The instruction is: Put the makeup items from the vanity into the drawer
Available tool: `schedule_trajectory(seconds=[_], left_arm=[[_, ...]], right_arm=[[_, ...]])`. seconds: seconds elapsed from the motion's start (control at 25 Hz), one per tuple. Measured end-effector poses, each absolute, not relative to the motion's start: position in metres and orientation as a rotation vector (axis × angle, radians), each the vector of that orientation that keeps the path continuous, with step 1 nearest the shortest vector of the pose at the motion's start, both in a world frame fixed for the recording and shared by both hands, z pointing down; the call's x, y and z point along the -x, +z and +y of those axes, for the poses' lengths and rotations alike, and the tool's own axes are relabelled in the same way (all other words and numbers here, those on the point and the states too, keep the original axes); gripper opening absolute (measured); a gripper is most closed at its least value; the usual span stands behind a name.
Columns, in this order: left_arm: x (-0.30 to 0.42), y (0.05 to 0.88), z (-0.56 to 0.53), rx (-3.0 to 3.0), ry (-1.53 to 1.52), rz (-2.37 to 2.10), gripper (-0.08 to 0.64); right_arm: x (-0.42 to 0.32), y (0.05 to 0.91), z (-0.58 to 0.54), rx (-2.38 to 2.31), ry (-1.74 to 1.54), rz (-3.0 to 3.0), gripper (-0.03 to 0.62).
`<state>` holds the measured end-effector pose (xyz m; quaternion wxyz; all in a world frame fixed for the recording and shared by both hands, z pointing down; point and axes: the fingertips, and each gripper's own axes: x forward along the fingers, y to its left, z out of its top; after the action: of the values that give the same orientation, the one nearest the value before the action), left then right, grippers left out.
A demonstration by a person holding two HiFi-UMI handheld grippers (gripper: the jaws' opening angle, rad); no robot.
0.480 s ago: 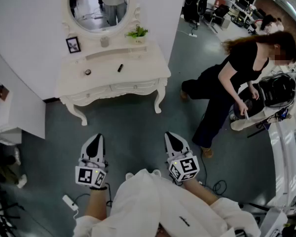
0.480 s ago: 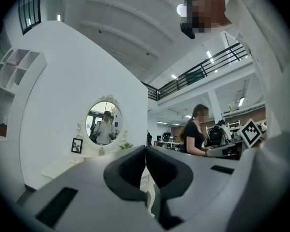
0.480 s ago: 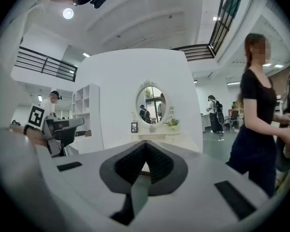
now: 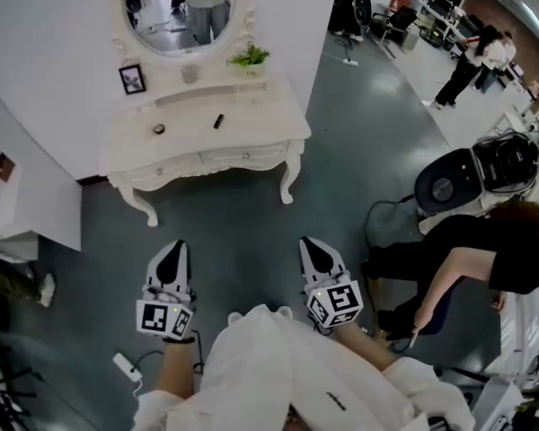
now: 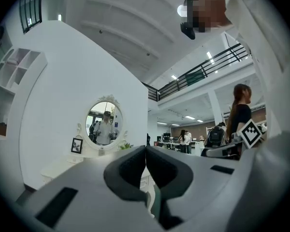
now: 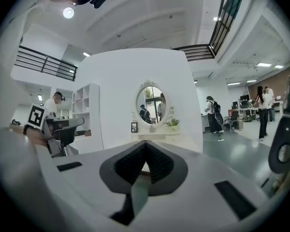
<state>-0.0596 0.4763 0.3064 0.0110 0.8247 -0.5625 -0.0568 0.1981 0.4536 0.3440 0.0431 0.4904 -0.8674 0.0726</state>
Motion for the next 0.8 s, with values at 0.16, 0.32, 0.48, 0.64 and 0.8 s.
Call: schedule_trajectory(seconds=[0.16,0.32,0.48,0.64,0.8], left_arm=[[0.062,0.308,0.477,-2.569,-0.177,-1.758,0.028],[0.066,0.308,0.478,-2.571,-0.179,-1.758,0.028],[0.07,0.307,0.48,-2.57,-0.182,-1.754,0.028],[0.074,0.309,0.486,-2.575,-0.185,-1.755,0.028],[0.083,0.308,0.488,-2.573,-0.19,-1.76,0.028]], right_arm=[[-0.196,0.346,0.454,-1.495,0.226,-2.654,0.015],[-0.191,0.346,0.455,-1.494,0.226,-2.652,0.017],[-0.187,0.345,0.457,-1.493,0.234,-2.655,0.017],[-0.179,0.345,0.464,-1.47,0.224,-2.696,0.017],[-0.168,0.34,0.461,-1.469,0.197,-2.707,0.019]])
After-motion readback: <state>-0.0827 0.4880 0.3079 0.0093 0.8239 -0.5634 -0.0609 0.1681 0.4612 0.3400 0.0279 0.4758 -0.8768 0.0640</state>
